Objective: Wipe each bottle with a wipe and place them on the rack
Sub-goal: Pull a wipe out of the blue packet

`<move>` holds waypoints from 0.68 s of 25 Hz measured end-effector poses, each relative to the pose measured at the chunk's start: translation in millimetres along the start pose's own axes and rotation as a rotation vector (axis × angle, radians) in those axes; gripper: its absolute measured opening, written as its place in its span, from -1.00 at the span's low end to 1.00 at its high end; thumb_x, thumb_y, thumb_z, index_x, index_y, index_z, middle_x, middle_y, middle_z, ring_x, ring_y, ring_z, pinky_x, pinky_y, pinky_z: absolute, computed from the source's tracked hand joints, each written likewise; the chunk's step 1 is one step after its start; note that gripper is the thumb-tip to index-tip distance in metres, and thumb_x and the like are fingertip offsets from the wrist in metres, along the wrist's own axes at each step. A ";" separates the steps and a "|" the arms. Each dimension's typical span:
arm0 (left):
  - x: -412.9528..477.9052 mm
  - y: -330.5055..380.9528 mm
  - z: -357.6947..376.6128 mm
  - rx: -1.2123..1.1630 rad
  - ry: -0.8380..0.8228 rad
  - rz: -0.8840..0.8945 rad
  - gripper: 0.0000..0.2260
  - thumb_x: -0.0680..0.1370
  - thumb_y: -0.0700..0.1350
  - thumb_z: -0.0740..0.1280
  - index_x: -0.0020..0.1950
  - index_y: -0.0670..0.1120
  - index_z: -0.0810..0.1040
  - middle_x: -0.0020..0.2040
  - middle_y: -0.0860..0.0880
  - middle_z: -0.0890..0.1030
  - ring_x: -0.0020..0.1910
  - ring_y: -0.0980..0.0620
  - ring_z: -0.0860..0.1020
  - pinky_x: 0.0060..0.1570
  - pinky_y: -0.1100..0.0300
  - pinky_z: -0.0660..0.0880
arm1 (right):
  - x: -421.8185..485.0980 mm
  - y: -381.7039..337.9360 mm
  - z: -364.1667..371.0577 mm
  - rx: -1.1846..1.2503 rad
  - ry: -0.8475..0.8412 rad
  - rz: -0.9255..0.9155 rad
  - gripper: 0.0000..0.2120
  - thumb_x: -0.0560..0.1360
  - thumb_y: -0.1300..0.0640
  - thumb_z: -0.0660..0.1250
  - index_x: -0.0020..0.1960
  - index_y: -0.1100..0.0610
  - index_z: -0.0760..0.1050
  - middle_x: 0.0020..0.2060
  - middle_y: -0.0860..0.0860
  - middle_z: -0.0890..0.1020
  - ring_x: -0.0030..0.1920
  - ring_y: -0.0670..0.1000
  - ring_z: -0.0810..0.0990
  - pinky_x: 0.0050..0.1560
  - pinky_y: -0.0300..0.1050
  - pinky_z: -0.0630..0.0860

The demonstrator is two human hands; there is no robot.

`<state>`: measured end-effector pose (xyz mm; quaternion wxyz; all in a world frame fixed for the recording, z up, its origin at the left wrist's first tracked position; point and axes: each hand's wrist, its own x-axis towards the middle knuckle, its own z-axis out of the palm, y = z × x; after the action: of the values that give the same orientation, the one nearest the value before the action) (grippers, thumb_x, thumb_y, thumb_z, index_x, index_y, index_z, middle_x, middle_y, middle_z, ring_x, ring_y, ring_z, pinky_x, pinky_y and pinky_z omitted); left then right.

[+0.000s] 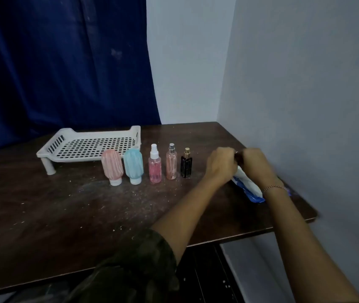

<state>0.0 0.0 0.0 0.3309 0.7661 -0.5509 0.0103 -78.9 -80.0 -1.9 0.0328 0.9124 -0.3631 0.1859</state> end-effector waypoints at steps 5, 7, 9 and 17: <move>0.8 -4.1 27.7 0.013 -0.158 -0.070 -0.84 0.45 -0.28 0.32 0.01 -0.15 0.58 0.05 -0.16 0.61 0.02 -0.18 0.57 -0.14 0.09 0.45 | -7.1 6.9 9.0 0.050 -0.259 0.149 -0.69 0.44 0.18 0.38 0.17 0.16 0.54 0.07 0.22 0.54 0.04 0.18 0.54 0.01 -0.12 0.40; 4.2 -8.8 34.0 0.021 -0.178 -0.080 -0.86 0.44 -0.27 0.34 -0.02 -0.15 0.59 0.05 -0.15 0.61 0.05 -0.18 0.56 -0.16 0.11 0.42 | -10.3 12.2 16.1 0.060 -0.229 0.176 -0.75 0.42 0.17 0.40 0.09 0.16 0.60 0.06 0.20 0.53 0.02 0.16 0.53 0.01 -0.12 0.40; 3.7 -10.3 38.3 0.015 -0.197 -0.082 -0.84 0.44 -0.33 0.30 -0.04 -0.17 0.59 0.03 -0.17 0.60 0.04 -0.19 0.55 -0.16 0.11 0.40 | -11.9 15.5 23.8 0.053 -0.186 0.197 -0.82 0.44 0.15 0.36 -0.01 0.20 0.63 -0.04 0.19 0.60 -0.05 0.15 0.56 -0.05 -0.11 0.43; -1.2 -8.1 13.7 -0.067 0.003 -0.045 -0.77 0.52 -0.28 0.24 0.05 -0.08 0.63 -0.04 -0.13 0.65 -0.07 -0.15 0.59 -0.22 0.06 0.51 | -12.4 1.3 12.2 0.159 0.165 0.160 -0.83 0.51 0.23 0.27 -0.03 0.24 0.62 -0.18 0.21 0.66 -0.16 0.19 0.60 -0.17 0.00 0.53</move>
<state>1.6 -4.7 -15.2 0.3572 0.7669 -0.5330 -0.0144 -84.2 -75.2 -17.8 -0.0248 0.8619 -0.4150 0.2903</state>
